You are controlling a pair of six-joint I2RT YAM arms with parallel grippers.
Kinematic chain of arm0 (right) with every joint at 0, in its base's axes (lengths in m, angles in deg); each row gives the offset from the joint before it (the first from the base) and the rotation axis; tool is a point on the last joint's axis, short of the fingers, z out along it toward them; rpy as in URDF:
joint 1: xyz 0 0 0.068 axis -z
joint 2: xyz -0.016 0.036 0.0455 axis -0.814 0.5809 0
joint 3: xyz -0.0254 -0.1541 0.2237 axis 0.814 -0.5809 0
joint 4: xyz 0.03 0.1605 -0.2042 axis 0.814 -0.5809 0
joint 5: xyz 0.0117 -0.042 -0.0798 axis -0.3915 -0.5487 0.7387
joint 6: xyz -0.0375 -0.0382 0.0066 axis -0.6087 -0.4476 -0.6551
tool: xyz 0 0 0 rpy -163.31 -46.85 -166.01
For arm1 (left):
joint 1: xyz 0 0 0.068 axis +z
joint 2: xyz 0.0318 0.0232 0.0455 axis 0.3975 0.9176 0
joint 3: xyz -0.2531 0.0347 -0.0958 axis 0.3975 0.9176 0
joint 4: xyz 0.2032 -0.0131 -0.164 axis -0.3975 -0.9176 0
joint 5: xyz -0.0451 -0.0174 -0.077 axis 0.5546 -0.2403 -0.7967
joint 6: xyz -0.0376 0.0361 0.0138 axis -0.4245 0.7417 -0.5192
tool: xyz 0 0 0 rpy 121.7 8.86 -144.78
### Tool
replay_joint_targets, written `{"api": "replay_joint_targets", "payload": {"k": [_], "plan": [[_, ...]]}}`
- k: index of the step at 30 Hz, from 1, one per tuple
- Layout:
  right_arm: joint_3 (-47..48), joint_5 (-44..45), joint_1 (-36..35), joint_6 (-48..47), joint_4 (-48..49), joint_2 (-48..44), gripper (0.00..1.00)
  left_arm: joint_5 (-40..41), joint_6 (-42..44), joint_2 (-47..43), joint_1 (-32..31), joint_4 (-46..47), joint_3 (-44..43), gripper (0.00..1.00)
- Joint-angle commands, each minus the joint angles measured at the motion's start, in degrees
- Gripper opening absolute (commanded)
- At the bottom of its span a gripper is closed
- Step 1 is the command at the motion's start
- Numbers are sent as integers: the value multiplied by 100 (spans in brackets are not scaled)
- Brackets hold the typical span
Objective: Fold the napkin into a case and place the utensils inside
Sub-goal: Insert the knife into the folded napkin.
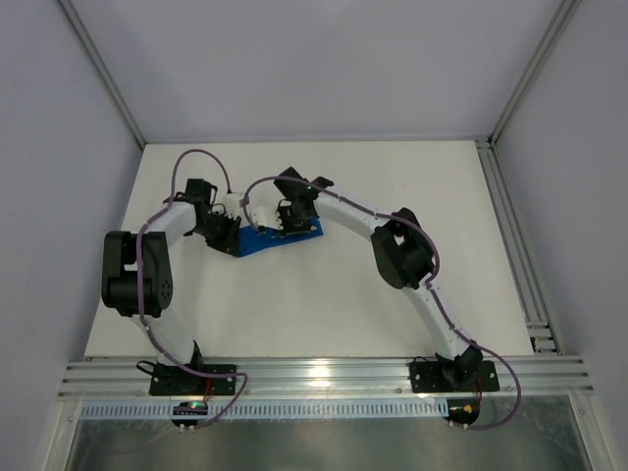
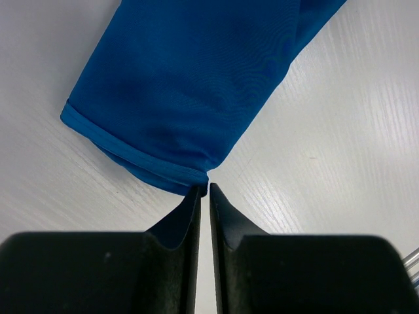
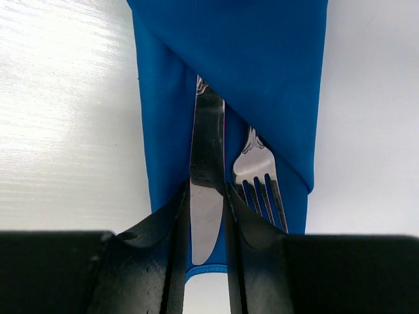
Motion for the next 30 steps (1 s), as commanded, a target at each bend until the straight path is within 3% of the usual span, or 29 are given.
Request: {"api": "replay_joint_targets", "payload": {"k": [1, 11, 18, 25, 30], "plan": [[125, -307, -177, -311, 86, -238, 24, -136, 64, -112, 20, 94, -92, 11], [151, -237, -309, -277, 260, -115, 25, -154, 82, -121, 20, 59, -101, 14], [-408, 430, -309, 83, 1084, -554, 45, -189, 108, -174, 29, -38, -75, 15], [-1386, 660, -301, 1277, 2018, -1740, 52, -145, 126, -358, 151, -161, -22, 15], [-2115, 670, -143, 3104, 2247, -2504, 52, -84, 73, -508, 196, -170, 31, 17]]}}
